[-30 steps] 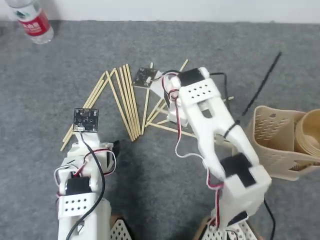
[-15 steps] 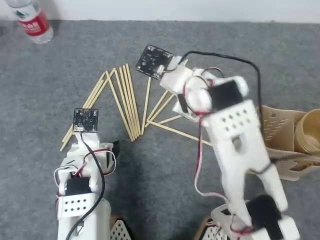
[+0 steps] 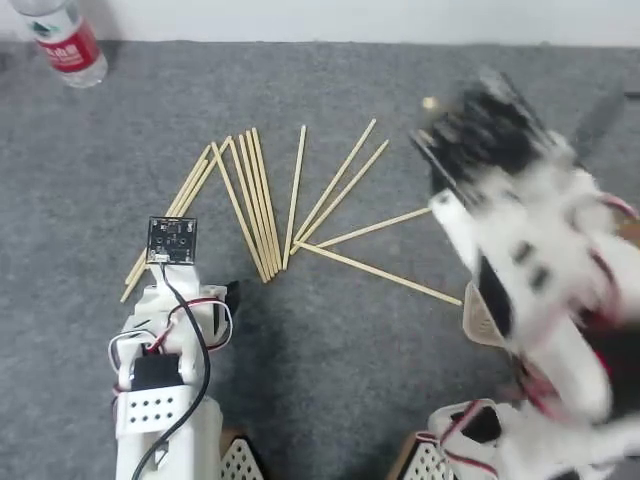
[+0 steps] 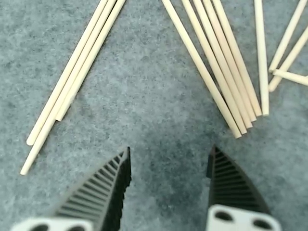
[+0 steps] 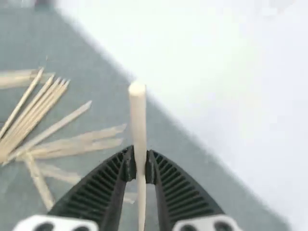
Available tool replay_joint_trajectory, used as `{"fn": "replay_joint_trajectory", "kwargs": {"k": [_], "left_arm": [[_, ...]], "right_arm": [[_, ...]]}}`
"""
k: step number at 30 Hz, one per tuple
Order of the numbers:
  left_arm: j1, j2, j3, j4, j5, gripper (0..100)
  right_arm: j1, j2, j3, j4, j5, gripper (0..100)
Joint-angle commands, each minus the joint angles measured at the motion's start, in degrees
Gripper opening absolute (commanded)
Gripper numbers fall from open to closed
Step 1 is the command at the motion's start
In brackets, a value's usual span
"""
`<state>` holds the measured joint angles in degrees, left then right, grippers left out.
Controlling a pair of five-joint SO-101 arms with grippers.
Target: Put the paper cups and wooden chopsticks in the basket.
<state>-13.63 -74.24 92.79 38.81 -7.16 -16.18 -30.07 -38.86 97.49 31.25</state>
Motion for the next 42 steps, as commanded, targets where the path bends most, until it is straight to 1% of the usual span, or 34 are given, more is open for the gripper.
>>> {"fn": "replay_joint_trajectory", "kwargs": {"k": [1, 5, 7, 9, 13, 17, 19, 21, 24, 35, 42], "left_arm": [[0.53, -0.62, -0.22, -1.05, 0.18, 24], [0.53, -0.62, -0.22, -1.05, 0.18, 24], [0.53, -0.62, -0.22, -1.05, 0.18, 24], [0.53, -0.62, -0.22, -1.05, 0.18, 24], [0.53, -0.62, -0.22, -1.05, 0.18, 24], [0.53, -0.62, -0.22, -1.05, 0.18, 24], [0.53, -0.62, -0.22, -1.05, 0.18, 24], [0.53, -0.62, -0.22, -1.05, 0.18, 24], [0.53, -0.62, -0.22, -1.05, 0.18, 24], [0.53, -0.62, -0.22, -1.05, 0.18, 24], [0.53, -0.62, -0.22, -1.05, 0.18, 24]], "right_arm": [[4.97, -1.1, -6.86, 0.84, -2.9, 0.6], [12.0, -1.19, -11.34, 1.63, -6.24, 0.6], [13.85, -1.19, -13.19, 3.21, -8.35, 0.6], [14.46, -1.19, -13.98, 5.05, -10.64, 0.6], [14.81, -3.21, -13.36, 5.32, -17.67, 0.6], [14.9, -7.16, -6.68, 5.32, -24.88, 0.6], [16.66, -8.31, -1.76, 5.23, -25.67, 0.6], [20.7, -9.01, 2.29, 4.88, -26.55, 0.6], [24.84, -9.45, 4.84, 4.44, -27.16, 0.6], [25.36, -8.84, 5.1, 4.7, -25.93, 0.6], [25.45, -9.27, 9.41, 4.44, -25.93, 0.6]]}}
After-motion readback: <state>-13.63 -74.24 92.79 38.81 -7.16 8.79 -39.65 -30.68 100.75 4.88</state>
